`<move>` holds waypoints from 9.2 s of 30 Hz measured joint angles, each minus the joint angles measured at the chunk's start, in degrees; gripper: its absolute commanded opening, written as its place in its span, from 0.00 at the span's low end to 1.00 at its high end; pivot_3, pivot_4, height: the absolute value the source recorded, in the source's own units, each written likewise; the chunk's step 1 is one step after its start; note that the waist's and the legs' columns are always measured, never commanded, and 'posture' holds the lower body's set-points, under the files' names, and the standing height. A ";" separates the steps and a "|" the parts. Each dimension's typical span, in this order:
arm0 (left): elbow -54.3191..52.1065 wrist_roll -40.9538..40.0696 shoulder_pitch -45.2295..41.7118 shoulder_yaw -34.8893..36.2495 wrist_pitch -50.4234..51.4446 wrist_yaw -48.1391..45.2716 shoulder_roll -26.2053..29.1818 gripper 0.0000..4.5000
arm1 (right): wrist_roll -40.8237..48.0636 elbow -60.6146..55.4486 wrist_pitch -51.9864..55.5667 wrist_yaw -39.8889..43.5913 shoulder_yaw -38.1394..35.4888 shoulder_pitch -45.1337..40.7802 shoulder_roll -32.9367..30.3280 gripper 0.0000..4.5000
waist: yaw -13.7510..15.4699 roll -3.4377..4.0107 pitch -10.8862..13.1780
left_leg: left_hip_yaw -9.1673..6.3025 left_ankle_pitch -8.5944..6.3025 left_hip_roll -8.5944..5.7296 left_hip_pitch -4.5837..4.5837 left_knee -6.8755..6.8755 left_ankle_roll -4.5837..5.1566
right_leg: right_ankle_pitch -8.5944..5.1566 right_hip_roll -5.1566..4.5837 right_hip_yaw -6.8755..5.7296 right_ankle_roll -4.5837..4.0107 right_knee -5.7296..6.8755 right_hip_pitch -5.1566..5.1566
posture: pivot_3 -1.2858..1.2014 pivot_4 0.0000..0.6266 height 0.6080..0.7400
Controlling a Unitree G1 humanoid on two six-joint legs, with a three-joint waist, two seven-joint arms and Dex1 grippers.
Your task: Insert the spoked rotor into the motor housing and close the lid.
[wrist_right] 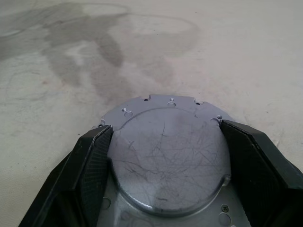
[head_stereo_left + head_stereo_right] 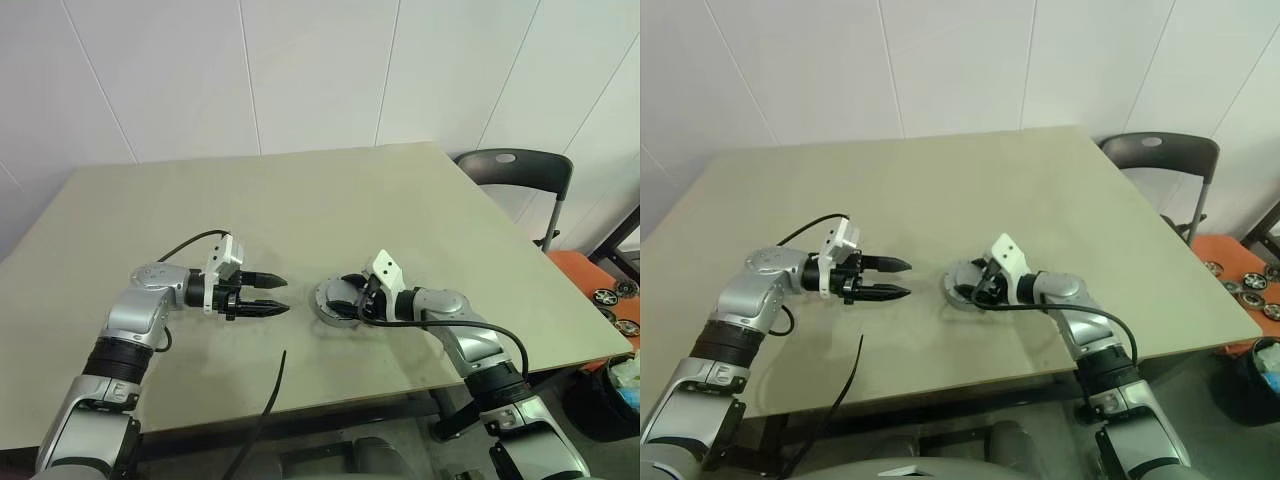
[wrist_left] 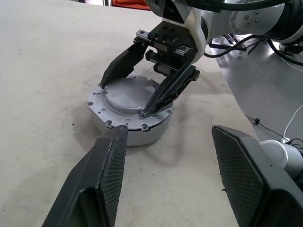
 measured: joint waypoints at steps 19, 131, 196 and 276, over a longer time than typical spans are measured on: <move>0.53 0.04 -0.27 0.00 -0.60 0.51 -0.95 0.67 | 5.12 0.69 6.27 2.04 -3.45 -1.54 -0.40 0.72 | 0.16 0.07 0.05 | -0.02 0.00 -0.01 -0.25 -0.02 0.00 | 0.01 -0.02 -0.01 0.02 -0.02 -0.23 | 0.52 0.00 1.00; 17.30 5.80 -6.49 -2.02 -2.15 17.58 -24.39 0.01 | -2.06 4.41 -5.04 8.86 1.91 -2.23 -4.55 0.72 | 1.33 -0.10 -0.22 | -0.03 -0.11 -0.08 0.11 0.03 0.18 | -0.08 -0.01 -0.05 0.11 -0.09 0.26 | 0.52 0.00 1.00; 13.96 11.32 -4.94 -5.74 -7.96 16.14 -22.45 0.01 | -0.12 10.27 -6.79 7.89 2.22 -3.73 -2.56 0.72 | -0.05 -0.15 -0.24 | -0.11 -0.12 0.10 0.11 0.02 0.15 | -0.12 -0.08 -0.05 0.13 -0.25 0.50 | 0.52 0.00 1.00; 20.32 16.39 -7.05 -6.75 -16.60 18.62 -22.65 0.00 | 2.55 2.06 -1.01 16.01 -1.22 -0.93 -11.67 1.00 | 2.79 0.62 -0.65 | -0.18 -0.22 0.13 -0.80 -0.98 0.03 | 0.09 -2.02 -3.14 0.25 -1.71 -0.13 | 0.52 0.00 1.00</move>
